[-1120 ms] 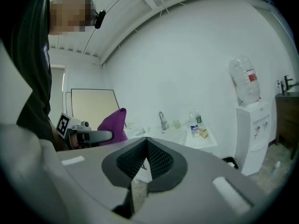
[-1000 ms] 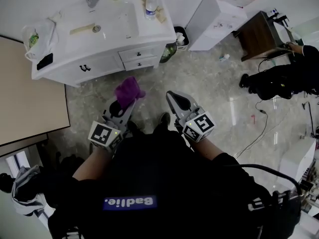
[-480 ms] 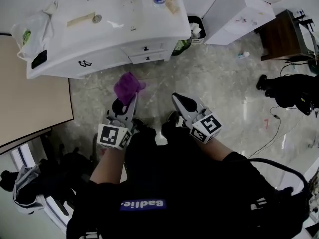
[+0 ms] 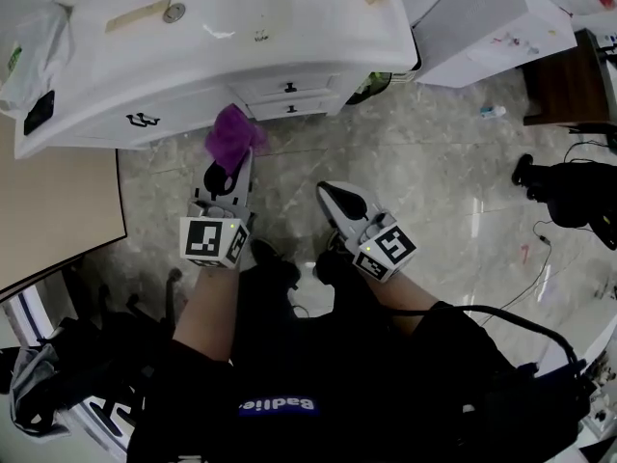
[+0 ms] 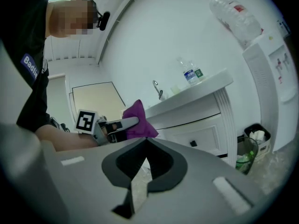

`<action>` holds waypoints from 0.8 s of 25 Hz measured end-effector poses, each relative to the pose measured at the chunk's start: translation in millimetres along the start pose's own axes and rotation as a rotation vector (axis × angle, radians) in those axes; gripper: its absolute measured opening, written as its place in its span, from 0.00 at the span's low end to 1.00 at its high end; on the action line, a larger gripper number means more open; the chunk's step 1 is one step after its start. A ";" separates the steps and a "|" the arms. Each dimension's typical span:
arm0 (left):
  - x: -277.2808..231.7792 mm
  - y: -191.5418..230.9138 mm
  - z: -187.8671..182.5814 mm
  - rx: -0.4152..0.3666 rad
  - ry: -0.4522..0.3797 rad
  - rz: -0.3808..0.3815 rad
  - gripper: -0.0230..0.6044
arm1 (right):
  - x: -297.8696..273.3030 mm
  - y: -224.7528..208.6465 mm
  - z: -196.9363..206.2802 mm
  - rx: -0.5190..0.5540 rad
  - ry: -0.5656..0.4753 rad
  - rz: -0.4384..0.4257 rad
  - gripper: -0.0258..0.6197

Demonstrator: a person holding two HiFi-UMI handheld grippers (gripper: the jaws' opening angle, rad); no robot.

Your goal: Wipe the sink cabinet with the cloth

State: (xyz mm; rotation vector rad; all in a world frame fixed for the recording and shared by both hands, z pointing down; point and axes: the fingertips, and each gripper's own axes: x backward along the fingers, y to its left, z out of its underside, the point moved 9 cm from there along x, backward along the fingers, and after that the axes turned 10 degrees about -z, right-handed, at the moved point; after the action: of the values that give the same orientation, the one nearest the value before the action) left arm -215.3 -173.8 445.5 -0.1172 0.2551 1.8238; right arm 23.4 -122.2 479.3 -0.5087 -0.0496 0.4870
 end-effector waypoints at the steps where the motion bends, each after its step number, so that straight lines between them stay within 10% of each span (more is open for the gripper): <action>1: -10.2 5.5 11.6 0.003 0.006 -0.009 0.18 | -7.4 -6.0 12.0 0.000 0.000 -0.036 0.03; 13: -104.2 58.2 102.9 -0.073 -0.057 -0.042 0.18 | -75.9 -86.7 140.5 0.038 -0.023 -0.310 0.03; 20: -139.6 61.7 125.3 -0.149 -0.112 0.000 0.18 | -83.2 -137.6 189.3 0.113 -0.017 -0.293 0.03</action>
State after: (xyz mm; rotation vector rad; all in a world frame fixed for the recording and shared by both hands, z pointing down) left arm -230.9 -290.9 603.8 -0.1184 0.0396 1.8416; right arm -21.3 -179.1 716.9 -0.3781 -0.1102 0.2057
